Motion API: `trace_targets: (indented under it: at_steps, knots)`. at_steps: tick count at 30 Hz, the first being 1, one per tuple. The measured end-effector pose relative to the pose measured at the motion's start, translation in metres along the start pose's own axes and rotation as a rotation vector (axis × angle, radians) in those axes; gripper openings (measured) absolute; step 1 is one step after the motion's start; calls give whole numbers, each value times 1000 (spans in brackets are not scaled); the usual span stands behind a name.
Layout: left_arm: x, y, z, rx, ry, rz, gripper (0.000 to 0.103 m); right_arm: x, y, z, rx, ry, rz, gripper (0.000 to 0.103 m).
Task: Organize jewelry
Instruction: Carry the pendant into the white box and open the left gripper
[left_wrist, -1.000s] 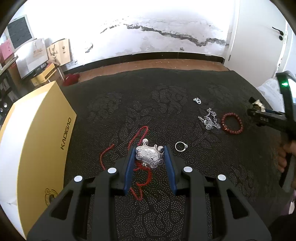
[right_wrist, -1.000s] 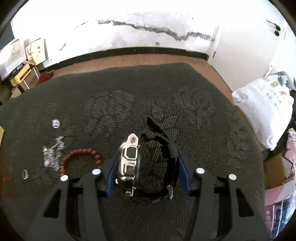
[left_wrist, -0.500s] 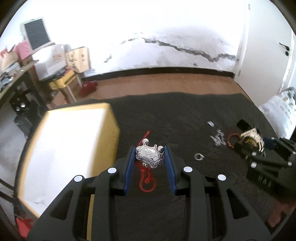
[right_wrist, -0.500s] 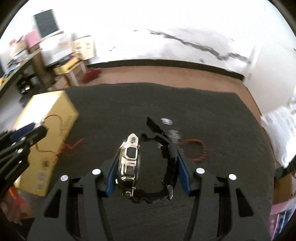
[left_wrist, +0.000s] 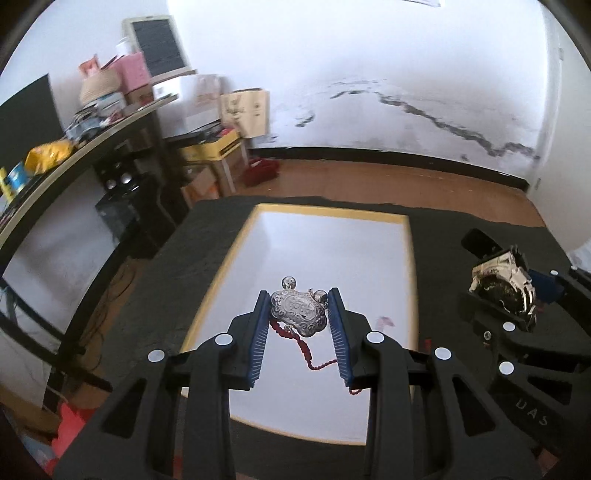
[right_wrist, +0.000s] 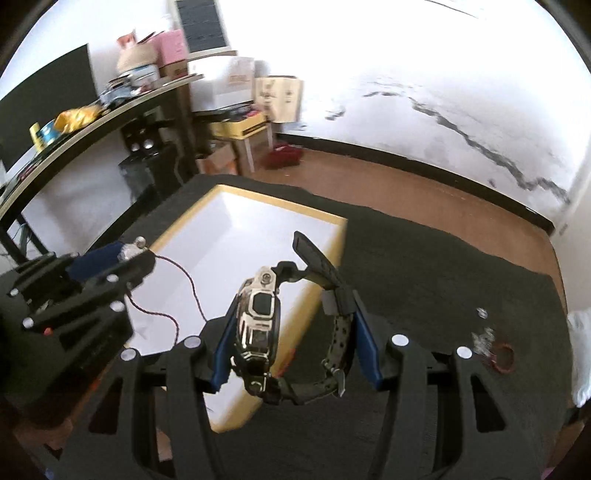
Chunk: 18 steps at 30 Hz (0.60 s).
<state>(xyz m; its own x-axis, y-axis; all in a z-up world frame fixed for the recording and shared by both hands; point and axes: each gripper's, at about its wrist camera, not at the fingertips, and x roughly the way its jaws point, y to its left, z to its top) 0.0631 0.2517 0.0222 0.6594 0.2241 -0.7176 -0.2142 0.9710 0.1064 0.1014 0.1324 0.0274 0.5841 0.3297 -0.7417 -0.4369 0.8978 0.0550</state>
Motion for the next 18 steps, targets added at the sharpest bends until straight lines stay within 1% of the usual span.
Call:
trace_targets:
  at_steps: [3,7,11,18]
  knots:
    - [16,21,-5,-33,24,4,32,12,22,5,-22,7,4,54]
    - [40,39,-10,-63,47,13,32,22,28,13,-30,10,-1,54]
    - [70,37,-19,-66,86,4,32,26,26,9,-40,18,-14,54]
    - [112,24,-33,-48,149,12,32,35,18,2,-44,36,-43,54]
